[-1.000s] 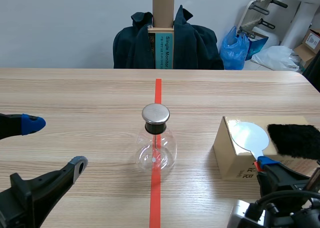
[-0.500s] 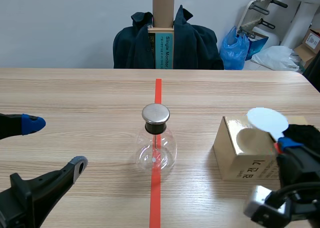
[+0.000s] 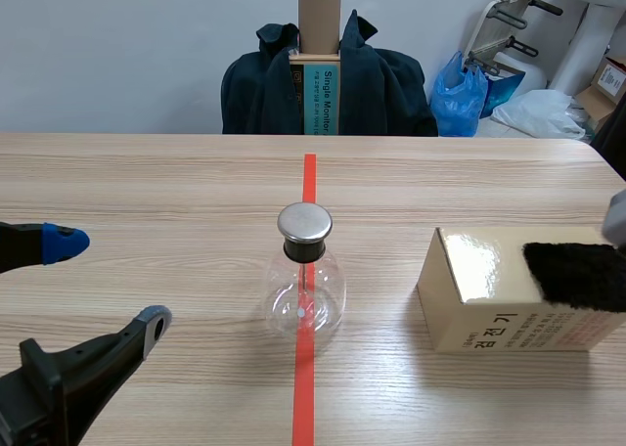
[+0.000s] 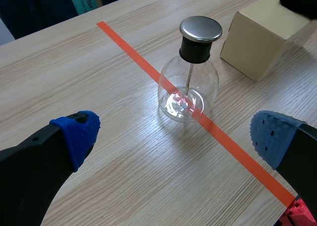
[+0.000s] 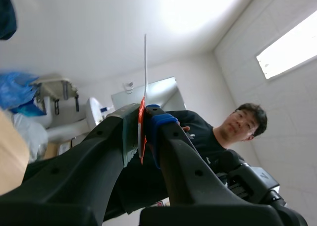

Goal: Do the electroscope experiment.
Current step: 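Pick up the white charging plate, then bring the plate to the electroscope and point at the metal foil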

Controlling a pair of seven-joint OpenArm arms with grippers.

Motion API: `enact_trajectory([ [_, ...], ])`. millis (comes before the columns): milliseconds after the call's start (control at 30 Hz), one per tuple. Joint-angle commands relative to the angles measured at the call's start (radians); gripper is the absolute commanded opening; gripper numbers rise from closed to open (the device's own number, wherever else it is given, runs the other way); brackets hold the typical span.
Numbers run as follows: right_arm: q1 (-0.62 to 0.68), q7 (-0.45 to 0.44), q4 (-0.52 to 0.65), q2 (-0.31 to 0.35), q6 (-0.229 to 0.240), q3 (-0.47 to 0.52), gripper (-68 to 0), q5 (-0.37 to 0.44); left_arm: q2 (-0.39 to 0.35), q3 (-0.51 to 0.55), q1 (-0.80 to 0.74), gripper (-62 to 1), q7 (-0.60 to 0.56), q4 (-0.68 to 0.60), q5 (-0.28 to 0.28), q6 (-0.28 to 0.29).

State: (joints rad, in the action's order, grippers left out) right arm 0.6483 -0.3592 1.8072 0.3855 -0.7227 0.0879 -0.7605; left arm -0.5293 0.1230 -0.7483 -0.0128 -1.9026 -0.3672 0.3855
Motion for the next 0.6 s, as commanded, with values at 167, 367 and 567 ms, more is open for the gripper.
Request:
enact_trajectory([
  [167,-0.016,-0.095,0.049,0.011,-0.060,0.012,-66.8,0.056,-0.001,-0.001,0.067,-4.4,0.120,-0.002,0.024,0.012],
  [367,-0.035,-0.167,0.050,0.011,-0.009,0.012,-66.8,0.094,-0.006,-0.026,0.285,-59.7,0.212,0.196,0.024,0.139],
  [567,-0.071,-0.221,0.051,0.011,0.071,0.012,-66.8,0.126,-0.001,-0.142,0.586,-59.0,0.109,0.559,0.024,0.235],
])
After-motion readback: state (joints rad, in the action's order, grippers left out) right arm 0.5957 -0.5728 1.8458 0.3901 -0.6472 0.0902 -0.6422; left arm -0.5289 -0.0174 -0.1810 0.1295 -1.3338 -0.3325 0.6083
